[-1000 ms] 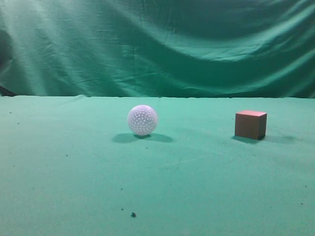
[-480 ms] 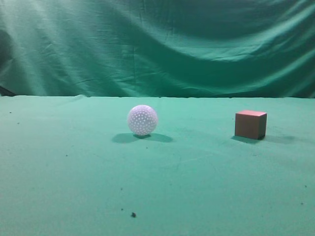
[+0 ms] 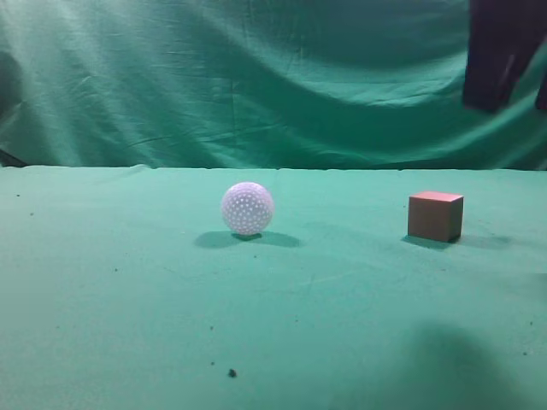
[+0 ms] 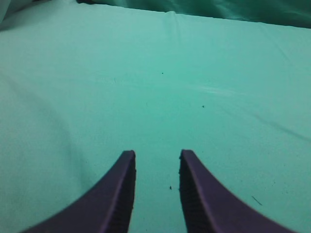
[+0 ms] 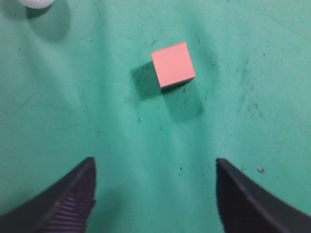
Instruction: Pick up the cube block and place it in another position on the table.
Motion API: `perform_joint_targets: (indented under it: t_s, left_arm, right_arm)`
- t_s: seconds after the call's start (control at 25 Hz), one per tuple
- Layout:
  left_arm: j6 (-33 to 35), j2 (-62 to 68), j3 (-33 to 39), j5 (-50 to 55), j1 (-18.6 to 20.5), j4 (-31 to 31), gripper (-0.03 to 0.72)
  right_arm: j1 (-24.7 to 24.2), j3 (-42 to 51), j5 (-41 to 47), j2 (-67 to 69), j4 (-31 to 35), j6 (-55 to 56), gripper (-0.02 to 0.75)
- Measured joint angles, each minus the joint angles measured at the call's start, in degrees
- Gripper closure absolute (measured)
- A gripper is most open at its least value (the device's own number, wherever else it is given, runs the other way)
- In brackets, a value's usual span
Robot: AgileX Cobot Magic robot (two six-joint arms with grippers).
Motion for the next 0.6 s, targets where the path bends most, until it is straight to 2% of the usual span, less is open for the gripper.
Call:
perform_joint_targets:
  t_s: [0.52,0.56,0.6]
  left_arm:
    - [0.00,0.00,0.00,0.00,0.00,0.00,0.426]
    - [0.00,0.00,0.00,0.00,0.00,0.00,0.426]
    - [0.00,0.00,0.00,0.00,0.00,0.00,0.426]
  right_arm:
    - [0.00,-10.28,-3.08,19.08,-2.61,1.32,0.179]
    - [0.00,-10.70,-3.19,20.16,-2.61,1.32,0.244]
    - [0.00,-10.85,-3.19,21.07,-2.61,1.32,0.276]
